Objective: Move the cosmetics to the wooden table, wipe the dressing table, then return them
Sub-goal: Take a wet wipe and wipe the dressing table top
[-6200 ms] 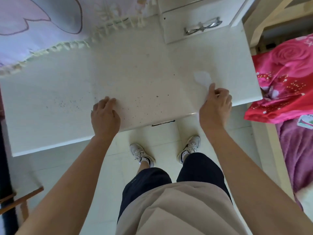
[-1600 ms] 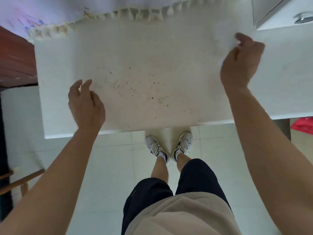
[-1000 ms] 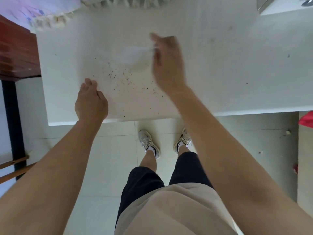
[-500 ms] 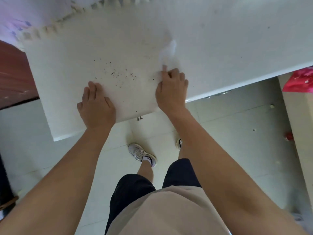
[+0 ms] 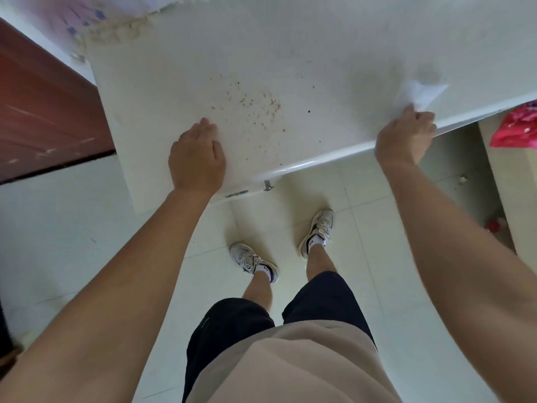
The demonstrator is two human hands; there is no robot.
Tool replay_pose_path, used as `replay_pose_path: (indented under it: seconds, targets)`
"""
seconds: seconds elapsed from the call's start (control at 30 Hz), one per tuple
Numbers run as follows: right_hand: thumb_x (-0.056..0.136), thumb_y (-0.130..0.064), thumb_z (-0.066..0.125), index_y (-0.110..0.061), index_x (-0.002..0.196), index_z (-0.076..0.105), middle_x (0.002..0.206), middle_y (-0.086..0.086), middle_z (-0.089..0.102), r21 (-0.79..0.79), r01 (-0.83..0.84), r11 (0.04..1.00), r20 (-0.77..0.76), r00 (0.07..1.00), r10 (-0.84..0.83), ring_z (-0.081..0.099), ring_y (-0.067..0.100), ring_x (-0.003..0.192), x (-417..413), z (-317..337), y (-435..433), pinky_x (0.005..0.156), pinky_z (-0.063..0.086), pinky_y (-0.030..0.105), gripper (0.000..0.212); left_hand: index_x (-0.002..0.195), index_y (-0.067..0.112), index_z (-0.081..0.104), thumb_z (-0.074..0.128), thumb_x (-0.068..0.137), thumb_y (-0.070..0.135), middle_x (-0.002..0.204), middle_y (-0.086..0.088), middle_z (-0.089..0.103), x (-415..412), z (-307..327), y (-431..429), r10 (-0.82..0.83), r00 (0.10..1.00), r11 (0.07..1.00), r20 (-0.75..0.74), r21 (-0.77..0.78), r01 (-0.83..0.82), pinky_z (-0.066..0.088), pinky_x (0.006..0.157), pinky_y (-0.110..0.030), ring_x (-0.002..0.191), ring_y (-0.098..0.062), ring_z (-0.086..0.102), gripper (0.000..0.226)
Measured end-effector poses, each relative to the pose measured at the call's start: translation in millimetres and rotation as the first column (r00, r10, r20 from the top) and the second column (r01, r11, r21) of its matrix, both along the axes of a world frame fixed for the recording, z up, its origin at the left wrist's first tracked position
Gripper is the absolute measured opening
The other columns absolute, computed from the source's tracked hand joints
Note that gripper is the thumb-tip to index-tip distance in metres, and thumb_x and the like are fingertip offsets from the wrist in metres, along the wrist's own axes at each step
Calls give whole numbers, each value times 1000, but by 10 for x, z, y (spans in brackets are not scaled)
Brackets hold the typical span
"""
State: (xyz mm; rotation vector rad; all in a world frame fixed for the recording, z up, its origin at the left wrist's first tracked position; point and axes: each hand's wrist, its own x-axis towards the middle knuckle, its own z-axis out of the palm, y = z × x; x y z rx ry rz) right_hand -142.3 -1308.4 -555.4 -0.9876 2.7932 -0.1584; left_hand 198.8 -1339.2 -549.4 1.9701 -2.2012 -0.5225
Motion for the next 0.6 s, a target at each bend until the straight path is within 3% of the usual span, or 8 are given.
replay_pose_path:
  seconds: [0.07, 0.17, 0.27, 0.33, 0.4, 0.47, 0.6]
  targets:
    - [92, -7, 39, -8, 144, 40, 134, 21, 45, 15, -145, 989, -24, 989, 146, 46, 38, 118, 513, -51, -26, 94, 39, 42, 52, 136, 6, 56, 36, 98, 13, 143, -10, 53, 131, -12, 34, 14, 993, 999, -114, -29, -18, 36, 108, -37, 132, -27, 49, 44]
    - [89, -1, 39, -5, 150, 31, 132, 22, 45, -39, -409, 912, 80, 908, 411, 46, 38, 113, 1539, -62, 14, 93, 39, 43, 61, 136, 4, 54, 37, 96, 7, 143, -11, 53, 323, -9, 140, 53, 980, 997, -192, -49, -63, 30, 111, -29, 134, -25, 46, 44]
    - [93, -1, 41, -4, 150, 33, 128, 20, 47, -223, -570, 791, 329, 720, 611, 47, 35, 113, 2251, 60, 98, 95, 39, 37, 57, 134, 4, 55, 35, 92, 5, 145, -12, 49, 464, 33, 197, 169, 962, 978, -215, -88, -192, 29, 112, -29, 136, -25, 41, 47]
    - [98, -2, 42, -3, 147, 39, 121, 18, 51, -414, -516, 750, 434, 613, 661, 52, 30, 109, 2287, 208, 80, 93, 41, 31, 50, 133, 6, 56, 35, 90, 7, 148, -13, 45, 571, 67, 161, 233, 957, 961, -172, -109, -253, 30, 112, -37, 138, -26, 37, 48]
    - [99, -2, 44, -1, 144, 43, 111, 15, 54, -541, -422, 728, 400, 632, 663, 53, 24, 103, 2084, 373, -10, 90, 38, 20, 45, 132, 7, 56, 36, 90, 7, 148, -14, 43, 678, 83, 77, 259, 959, 956, -117, -111, -272, 30, 112, -41, 139, -27, 37, 46]
    - [99, -3, 45, 0, 142, 45, 104, 8, 51, -590, -305, 747, 358, 731, 581, 51, 19, 99, 1725, 456, -166, 89, 33, 14, 43, 129, 9, 60, 36, 92, 9, 144, -12, 50, 719, 66, -18, 261, 962, 960, -83, -81, -268, 32, 111, -41, 136, -27, 42, 44]
    - [101, -7, 39, -2, 146, 39, 122, 16, 48, -532, -35, 846, 284, 934, 217, 54, 22, 106, 854, 395, -461, 93, 35, 14, 46, 112, 13, 69, 35, 91, 16, 117, -6, 67, 686, -4, -75, 308, 951, 949, -17, -59, -309, 42, 94, -42, 111, -28, 59, 39]
